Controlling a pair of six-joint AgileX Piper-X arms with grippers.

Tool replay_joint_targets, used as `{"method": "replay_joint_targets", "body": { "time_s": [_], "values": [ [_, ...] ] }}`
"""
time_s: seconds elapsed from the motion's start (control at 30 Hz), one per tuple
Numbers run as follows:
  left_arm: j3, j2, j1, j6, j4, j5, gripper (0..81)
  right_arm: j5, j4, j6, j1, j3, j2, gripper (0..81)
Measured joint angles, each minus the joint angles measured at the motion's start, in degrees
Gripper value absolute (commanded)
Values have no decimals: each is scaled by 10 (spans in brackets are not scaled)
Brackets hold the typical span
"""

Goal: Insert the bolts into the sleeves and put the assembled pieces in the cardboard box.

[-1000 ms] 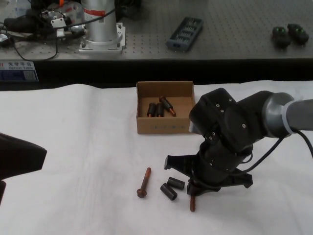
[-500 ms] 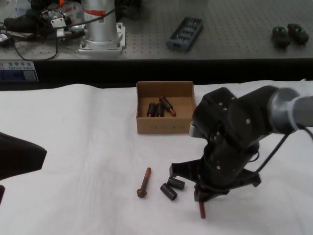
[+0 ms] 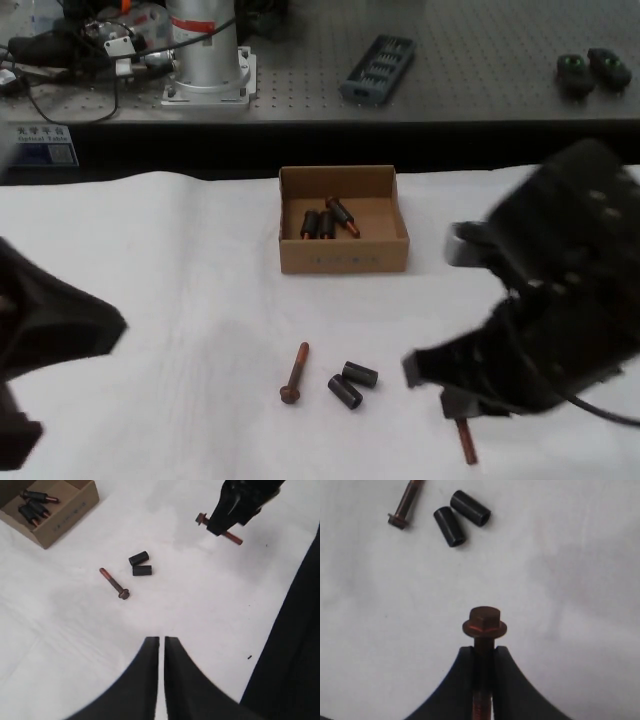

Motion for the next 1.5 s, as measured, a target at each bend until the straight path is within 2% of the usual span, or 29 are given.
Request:
{"method": "replay_joint_targets", "body": {
  "time_s": [0.13, 0.2, 0.27, 0.4, 0.53, 0.67, 0.77, 0.8, 0.97, 1.17, 1.5],
  "values": [
    [0, 52, 0, 70, -7, 10, 498, -7, 5, 0, 1, 29, -78, 19],
    [0, 99, 0, 105, -33, 25, 547, -9, 13, 3, 2, 42, -127, 19],
    [0, 132, 0, 116, -69, 29, 508, -11, 27, 2, 2, 47, -179, 19],
    [0, 198, 0, 125, -163, 45, 377, -12, 66, 2, 2, 51, -276, 19],
    [0, 286, -21, 172, -226, 65, 372, -12, 97, 2, 2, 53, -323, 19],
    [0, 375, -70, 278, -241, 54, 372, -12, 122, -7, 2, 53, -348, 19],
    [0, 435, -112, 365, -246, -2, 372, -12, 127, -22, 2, 53, -348, 19],
    [0, 439, -112, 371, -246, -2, 372, -14, 127, -24, 2, 53, -348, 19],
    [0, 502, -164, 485, -272, -99, 354, -22, 127, -35, 2, 53, -348, 19],
    [0, 526, -181, 552, -347, -152, 285, -32, 130, -48, 2, 53, -348, 19],
    [-70, 556, -181, 558, -374, -138, 285, -43, 130, -57, 2, 53, -348, 19]
  ]
}}
